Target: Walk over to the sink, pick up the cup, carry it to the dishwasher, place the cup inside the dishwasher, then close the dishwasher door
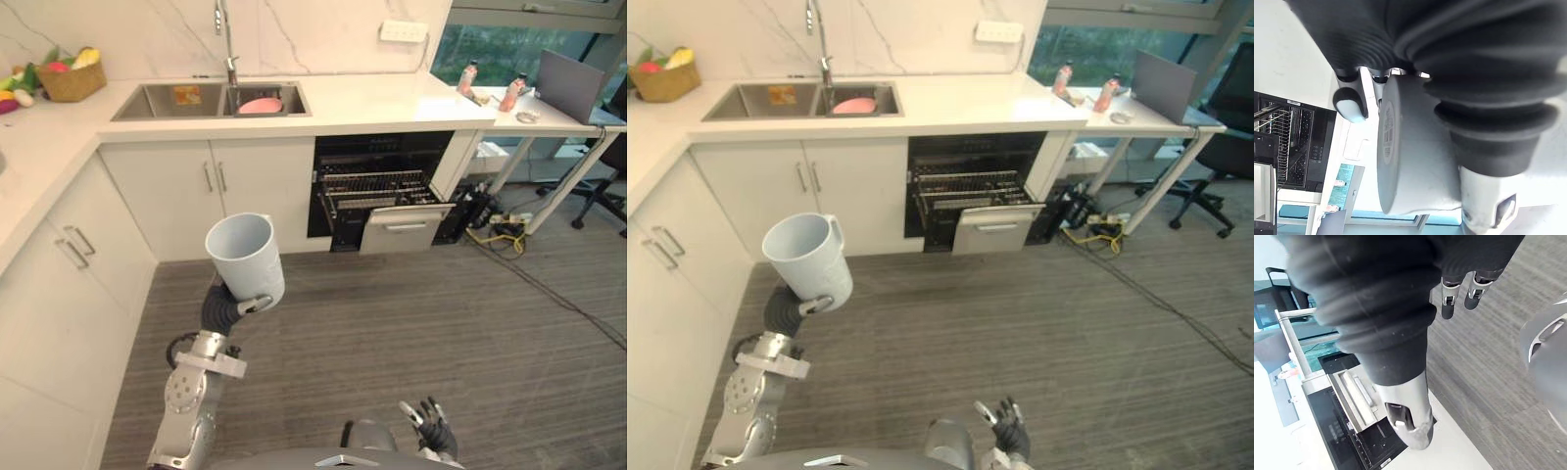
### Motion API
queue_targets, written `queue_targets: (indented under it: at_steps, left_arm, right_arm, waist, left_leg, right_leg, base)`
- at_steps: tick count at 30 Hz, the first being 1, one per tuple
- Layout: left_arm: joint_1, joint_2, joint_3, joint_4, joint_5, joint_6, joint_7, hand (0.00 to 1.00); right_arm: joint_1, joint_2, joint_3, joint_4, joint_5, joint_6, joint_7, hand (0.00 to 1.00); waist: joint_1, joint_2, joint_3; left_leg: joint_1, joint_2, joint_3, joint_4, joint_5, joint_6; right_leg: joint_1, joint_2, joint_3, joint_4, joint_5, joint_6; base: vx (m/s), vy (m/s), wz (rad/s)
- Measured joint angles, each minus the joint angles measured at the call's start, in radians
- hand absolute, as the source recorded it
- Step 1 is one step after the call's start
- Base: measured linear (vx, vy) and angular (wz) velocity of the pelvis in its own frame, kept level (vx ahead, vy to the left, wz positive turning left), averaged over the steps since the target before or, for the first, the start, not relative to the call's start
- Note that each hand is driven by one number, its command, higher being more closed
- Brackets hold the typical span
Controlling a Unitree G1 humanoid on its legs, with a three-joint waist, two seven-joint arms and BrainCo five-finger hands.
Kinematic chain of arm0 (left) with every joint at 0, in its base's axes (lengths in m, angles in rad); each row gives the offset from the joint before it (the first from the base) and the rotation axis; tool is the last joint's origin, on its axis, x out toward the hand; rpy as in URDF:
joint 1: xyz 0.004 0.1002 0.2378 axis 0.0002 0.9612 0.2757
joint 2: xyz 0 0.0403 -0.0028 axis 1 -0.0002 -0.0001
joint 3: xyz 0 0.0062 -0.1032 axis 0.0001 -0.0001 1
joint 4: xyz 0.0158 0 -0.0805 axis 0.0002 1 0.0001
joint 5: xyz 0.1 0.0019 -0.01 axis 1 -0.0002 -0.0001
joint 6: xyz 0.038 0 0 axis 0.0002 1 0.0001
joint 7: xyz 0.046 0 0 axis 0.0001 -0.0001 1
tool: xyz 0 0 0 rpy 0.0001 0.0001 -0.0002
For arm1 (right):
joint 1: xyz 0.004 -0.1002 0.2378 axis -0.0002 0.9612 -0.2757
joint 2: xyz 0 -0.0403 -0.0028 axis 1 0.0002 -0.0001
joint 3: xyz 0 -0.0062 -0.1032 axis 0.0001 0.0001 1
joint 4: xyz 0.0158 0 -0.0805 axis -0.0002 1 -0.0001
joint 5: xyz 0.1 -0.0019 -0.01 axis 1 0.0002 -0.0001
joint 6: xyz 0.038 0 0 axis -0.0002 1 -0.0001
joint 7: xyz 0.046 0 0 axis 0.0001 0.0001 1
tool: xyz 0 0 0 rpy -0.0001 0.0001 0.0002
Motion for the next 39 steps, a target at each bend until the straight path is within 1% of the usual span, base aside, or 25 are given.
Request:
queue_targets:
  at_steps: [1,3,5,6,7,8,12,13,14,15,16,17,19,20,21,22,23,25,27,29,30,32,34,36,39]
  left_arm:
    - [-0.013,0.000,-0.005,0.000,0.001,0.007,0.005,1.00]
    - [-0.048,0.000,-0.019,0.001,0.001,0.017,0.004,1.00]
    - [-0.080,0.001,-0.030,-0.001,-0.001,0.017,-0.005,1.00]
    - [-0.083,0.001,-0.033,-0.001,0.000,0.020,-0.012,1.00]
    - [-0.070,-0.018,-0.037,-0.004,0.000,0.022,-0.029,1.00]
    - [-0.071,-0.019,-0.035,-0.012,0.001,0.021,-0.040,1.00]
    - [-0.063,-0.030,-0.022,-0.089,0.001,-0.007,-0.051,1.00]
    - [-0.054,-0.032,-0.021,-0.103,0.001,-0.010,-0.051,1.00]
    - [-0.025,-0.040,-0.025,-0.126,0.002,-0.017,-0.050,1.00]
    - [0.001,-0.057,-0.027,-0.136,0.003,-0.019,-0.044,1.00]
    - [0.014,-0.063,-0.028,-0.142,0.004,-0.021,-0.043,1.00]
    - [0.057,-0.074,-0.024,-0.125,0.004,-0.031,-0.042,1.00]
    - [0.106,-0.080,-0.018,-0.084,0.007,-0.033,-0.043,1.00]
    - [0.115,-0.078,-0.013,-0.056,0.019,-0.034,-0.045,1.00]
    - [0.118,-0.077,0.002,-0.024,0.022,-0.040,-0.050,1.00]
    - [0.122,-0.074,0.009,-0.016,0.022,-0.041,-0.051,1.00]
    - [0.129,-0.066,0.016,-0.014,0.022,-0.053,-0.051,1.00]
    - [0.130,-0.060,0.013,-0.014,0.022,-0.076,-0.050,1.00]
    - [0.135,-0.062,-0.014,-0.014,0.032,-0.078,-0.047,1.00]
    - [0.146,-0.062,-0.033,-0.017,0.045,-0.079,-0.043,1.00]
    - [0.156,-0.055,-0.038,-0.022,0.052,-0.081,-0.042,1.00]
    - [0.140,-0.025,-0.046,-0.032,0.060,-0.081,-0.042,1.00]
    - [0.118,-0.001,-0.046,-0.043,0.060,-0.081,-0.042,1.00]
    - [0.094,0.025,-0.044,-0.046,0.060,-0.078,-0.042,1.00]
    - [0.089,0.048,-0.037,-0.081,0.060,-0.053,-0.042,1.00]
  right_arm:
    - [0.001,0.004,0.000,-0.015,0.000,-0.005,0.000,0.00]
    - [0.008,0.014,0.000,-0.046,0.000,-0.010,0.000,0.00]
    - [0.044,0.032,0.013,-0.094,0.003,-0.016,0.000,0.00]
    - [0.069,0.032,0.015,-0.116,0.021,-0.016,-0.001,0.00]
    - [0.071,0.019,0.016,-0.131,0.030,-0.010,-0.007,0.00]
    - [0.071,0.016,0.016,-0.150,0.031,-0.004,-0.008,0.00]
    - [0.067,0.017,0.086,-0.302,0.030,0.034,-0.003,0.00]
    - [0.066,0.019,0.092,-0.313,0.029,0.039,-0.001,0.00]
    - [0.066,0.021,0.095,-0.325,0.027,0.052,0.001,0.00]
    - [0.072,0.021,0.093,-0.334,0.025,0.065,0.001,0.00]
    - [0.086,0.022,0.096,-0.346,0.023,0.073,0.002,0.00]
    - [0.118,0.016,0.093,-0.349,0.019,0.082,0.005,0.00]
    - [0.125,0.009,0.072,-0.344,0.021,0.070,0.007,0.00]
    - [0.120,-0.016,0.073,-0.339,0.026,0.060,0.007,0.00]
    - [0.108,-0.030,0.075,-0.323,0.046,0.054,0.008,0.00]
    - [0.100,-0.035,0.076,-0.317,0.058,0.053,0.008,0.00]
    - [0.080,-0.039,0.076,-0.319,0.075,0.051,0.006,0.00]
    - [0.048,-0.050,0.079,-0.343,0.093,0.050,-0.002,0.00]
    - [0.049,-0.052,0.080,-0.405,0.102,0.048,-0.015,0.00]
    - [0.056,-0.058,0.081,-0.440,0.108,0.047,-0.033,0.00]
    - [0.061,-0.038,0.081,-0.452,0.110,0.048,-0.043,0.00]
    - [0.062,-0.001,0.077,-0.502,0.115,0.048,-0.058,0.00]
    - [0.060,0.007,0.061,-0.574,0.117,0.046,-0.075,0.00]
    - [0.052,0.017,0.029,-0.652,0.119,0.022,-0.095,0.00]
    - [0.031,0.031,0.026,-0.718,0.119,-0.026,-0.157,0.00]
  waist:
    - [-0.005,0.009,0.005]
    - [-0.005,0.032,0.021]
    - [-0.009,0.010,0.024]
    - [-0.019,0.001,0.027]
    - [-0.014,0.042,0.038]
    - [-0.009,0.054,0.044]
    - [0.011,0.042,0.056]
    - [0.016,0.041,0.057]
    - [0.020,0.055,0.057]
    - [0.016,0.100,0.047]
    - [0.012,0.080,0.042]
    - [0.017,0.074,0.037]
    - [0.017,0.090,0.032]
    - [0.018,0.090,0.037]
    - [0.028,0.074,0.039]
    - [0.032,0.068,0.039]
    - [0.039,0.055,0.040]
    - [0.037,0.039,0.037]
    - [0.030,0.038,0.037]
    - [0.030,0.039,0.036]
    - [0.031,0.007,0.031]
    - [0.020,-0.031,0.014]
    - [0.019,-0.040,0.018]
    - [0.022,-0.040,0.018]
    - [0.035,-0.036,0.015]
  left_leg:
    - [0.029,0.025,-0.003,-0.014,-0.007,-0.013]
    - [0.060,0.075,-0.013,-0.002,-0.038,-0.063]
    - [0.081,0.094,-0.013,0.041,-0.072,-0.115]
    - [0.118,0.104,-0.001,0.069,-0.103,-0.132]
    - [0.141,0.145,0.024,0.091,-0.121,-0.122]
    - [0.143,0.152,0.036,0.094,-0.116,-0.120]
    - [0.161,0.169,0.059,0.227,-0.059,-0.126]
    - [0.155,0.178,0.060,0.282,-0.052,-0.114]
    - [0.104,0.220,0.054,0.418,-0.014,-0.062]
    - [0.011,0.283,0.025,0.604,0.078,-0.013]
    - [-0.036,0.284,0.013,0.691,0.157,-0.018]
    - [-0.103,0.310,-0.016,0.821,0.369,-0.031]
    - [-0.264,0.331,-0.038,1.011,0.279,-0.027]
    - [-0.369,0.312,-0.022,1.051,0.178,-0.020]
    - [-0.430,0.283,0.007,0.997,0.096,-0.018]
    - [-0.444,0.273,0.018,0.935,0.063,-0.032]
    - [-0.448,0.244,0.033,0.752,0.026,-0.059]
    - [-0.430,0.155,-0.028,0.318,0.042,-0.089]
    - [-0.426,0.097,-0.115,0.115,0.144,-0.093]
    - [-0.423,0.083,-0.161,0.050,0.273,-0.107]
    - [-0.405,0.064,-0.154,0.080,0.302,-0.157]
    - [-0.423,0.037,-0.132,0.154,0.251,-0.115]
    - [-0.424,0.038,-0.101,0.193,0.202,-0.090]
    - [-0.392,0.040,-0.061,0.201,0.159,-0.072]
    - [-0.350,0.060,0.031,0.171,0.109,-0.055]
  right_leg:
    - [0.004,0.038,-0.043,-0.191,-0.010,0.002]
    - [0.020,0.139,-0.037,-0.526,0.042,0.005]
    - [0.068,0.207,0.059,-0.913,0.229,0.024]
    - [0.121,0.214,0.071,-0.965,0.415,0.012]
    - [0.124,0.246,0.062,-0.904,0.392,-0.044]
    - [0.111,0.246,0.061,-0.849,0.362,-0.068]
    - [0.061,0.218,0.035,-0.540,0.104,-0.067]
    - [0.062,0.222,0.033,-0.513,0.075,-0.067]
    - [0.088,0.231,0.000,-0.494,0.030,-0.059]
    - [0.117,0.228,-0.034,-0.437,-0.013,-0.059]
    - [0.131,0.211,-0.030,-0.402,-0.048,-0.045]
    - [0.168,0.240,-0.014,-0.413,-0.116,-0.061]
    - [0.237,0.288,-0.014,-0.482,-0.126,-0.071]
    - [0.279,0.299,-0.006,-0.532,-0.121,-0.080]
    - [0.322,0.297,0.016,-0.583,-0.110,-0.087]
    - [0.349,0.295,0.025,-0.609,-0.096,-0.076]
    - [0.395,0.292,0.060,-0.655,-0.090,-0.068]
    - [0.456,0.262,0.127,-0.689,-0.101,-0.029]
    - [0.494,0.237,0.177,-0.697,-0.124,0.011]
    - [0.537,0.225,0.220,-0.709,-0.144,0.047]
    - [0.566,0.201,0.264,-0.719,-0.160,0.075]
    - [0.575,0.153,0.305,-0.739,-0.127,0.143]
    - [0.573,0.138,0.320,-0.745,-0.071,0.198]
    - [0.573,0.117,0.297,-0.740,-0.011,0.200]
    - [0.491,0.069,0.213,-0.640,0.035,0.148]
  base:
    - [0.63,-0.057,0.02]
    - [0.57,-0.093,0.09]
    - [0.47,-0.156,0.35]
    - [0.49,-0.215,0.38]
    - [0.54,-0.218,0.24]
    - [0.44,-0.187,0.05]
    - [0.28,-0.178,0.09]
    - [0.19,-0.202,-0.17]
    - [0.25,-0.103,-0.16]
    - [0.32,-0.060,-0.05]
    - [0.41,-0.039,0.04]
    - [0.41,-0.080,-0.07]
    - [0.41,-0.091,-0.16]
    - [0.47,-0.098,-0.27]
    - [0.57,-0.115,-0.40]
    - [0.58,-0.082,-0.67]
    - [0.57,-0.028,-0.80]
    - [0.53,0.074,-0.86]
    - [0.43,0.166,-0.66]
    - [0.43,0.250,-0.73]
    - [0.47,0.292,-0.66]
    - [0.44,0.269,-0.43]
    - [0.34,0.270,-0.39]
    - [0.28,0.304,-0.55]
    - [0.12,0.198,-0.84]
